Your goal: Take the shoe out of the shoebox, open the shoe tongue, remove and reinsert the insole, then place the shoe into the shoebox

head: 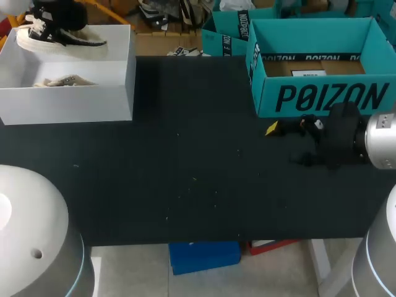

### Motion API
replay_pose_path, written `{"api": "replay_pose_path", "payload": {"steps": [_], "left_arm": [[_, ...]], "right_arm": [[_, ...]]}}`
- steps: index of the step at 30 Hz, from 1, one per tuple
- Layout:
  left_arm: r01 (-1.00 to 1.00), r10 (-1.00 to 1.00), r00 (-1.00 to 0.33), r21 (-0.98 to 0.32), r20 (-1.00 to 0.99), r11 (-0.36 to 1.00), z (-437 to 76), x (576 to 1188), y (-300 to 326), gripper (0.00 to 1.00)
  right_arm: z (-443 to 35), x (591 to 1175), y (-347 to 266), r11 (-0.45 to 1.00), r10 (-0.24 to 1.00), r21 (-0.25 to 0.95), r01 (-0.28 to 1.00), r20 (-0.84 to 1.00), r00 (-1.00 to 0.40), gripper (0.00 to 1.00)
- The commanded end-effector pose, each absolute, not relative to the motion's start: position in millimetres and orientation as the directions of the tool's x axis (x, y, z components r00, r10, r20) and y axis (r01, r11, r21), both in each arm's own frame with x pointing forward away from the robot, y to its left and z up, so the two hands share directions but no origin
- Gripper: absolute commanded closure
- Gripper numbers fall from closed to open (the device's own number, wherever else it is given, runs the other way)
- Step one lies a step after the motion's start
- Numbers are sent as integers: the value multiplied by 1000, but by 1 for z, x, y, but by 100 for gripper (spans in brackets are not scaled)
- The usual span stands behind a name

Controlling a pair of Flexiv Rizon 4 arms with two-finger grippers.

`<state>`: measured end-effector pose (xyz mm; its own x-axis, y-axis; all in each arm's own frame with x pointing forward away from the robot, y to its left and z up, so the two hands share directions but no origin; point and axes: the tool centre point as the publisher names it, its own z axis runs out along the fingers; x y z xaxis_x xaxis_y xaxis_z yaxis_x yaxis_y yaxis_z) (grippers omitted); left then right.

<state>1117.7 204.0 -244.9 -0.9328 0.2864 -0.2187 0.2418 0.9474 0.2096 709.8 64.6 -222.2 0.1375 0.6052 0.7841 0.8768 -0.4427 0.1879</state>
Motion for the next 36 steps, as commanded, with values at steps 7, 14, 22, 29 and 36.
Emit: {"api": "replay_pose_path", "payload": {"steps": [7,14,22,29,36], "left_arm": [[193,239,-952,229,-194,954,-295,1154,214,100],[158,203,-961,228,-189,961,-318,1162,206,100],[103,141,-976,217,-168,971,-347,1170,198,100],[75,114,-978,219,-175,973,-356,1172,193,100],[54,93,-982,229,-163,972,-371,1170,192,100]], "right_arm": [[-222,710,65,-443,606,188,877,784,138,0],[-222,710,65,-443,606,188,877,784,138,0],[-222,710,65,-443,606,188,877,784,138,0],[-222,710,65,-443,606,188,877,784,138,0],[-222,710,65,-443,606,188,877,784,138,0]]}}
